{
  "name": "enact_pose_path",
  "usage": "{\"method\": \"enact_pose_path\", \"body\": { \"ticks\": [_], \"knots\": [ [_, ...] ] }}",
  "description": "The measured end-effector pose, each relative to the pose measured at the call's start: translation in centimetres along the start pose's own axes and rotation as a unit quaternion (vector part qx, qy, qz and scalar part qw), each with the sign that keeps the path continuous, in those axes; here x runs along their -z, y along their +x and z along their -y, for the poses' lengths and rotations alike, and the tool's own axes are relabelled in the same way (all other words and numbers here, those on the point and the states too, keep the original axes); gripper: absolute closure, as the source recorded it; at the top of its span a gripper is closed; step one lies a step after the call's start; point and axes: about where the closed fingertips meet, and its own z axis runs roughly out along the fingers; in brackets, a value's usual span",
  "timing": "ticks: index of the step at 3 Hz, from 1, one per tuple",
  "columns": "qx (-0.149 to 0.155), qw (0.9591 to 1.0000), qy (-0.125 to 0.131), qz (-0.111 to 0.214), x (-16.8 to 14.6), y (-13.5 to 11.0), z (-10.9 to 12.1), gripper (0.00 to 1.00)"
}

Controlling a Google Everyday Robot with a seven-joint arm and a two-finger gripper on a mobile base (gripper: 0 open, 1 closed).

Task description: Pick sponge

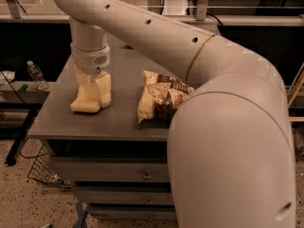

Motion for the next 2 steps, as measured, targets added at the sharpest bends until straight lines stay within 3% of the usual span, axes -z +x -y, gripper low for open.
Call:
{"method": "enact_pose_path", "body": {
  "ticks": [2],
  "knots": [
    [0.017, 0.9968, 0.067, -0.040, 6.5, 0.2, 0.6, 0.83]
  ]
}}
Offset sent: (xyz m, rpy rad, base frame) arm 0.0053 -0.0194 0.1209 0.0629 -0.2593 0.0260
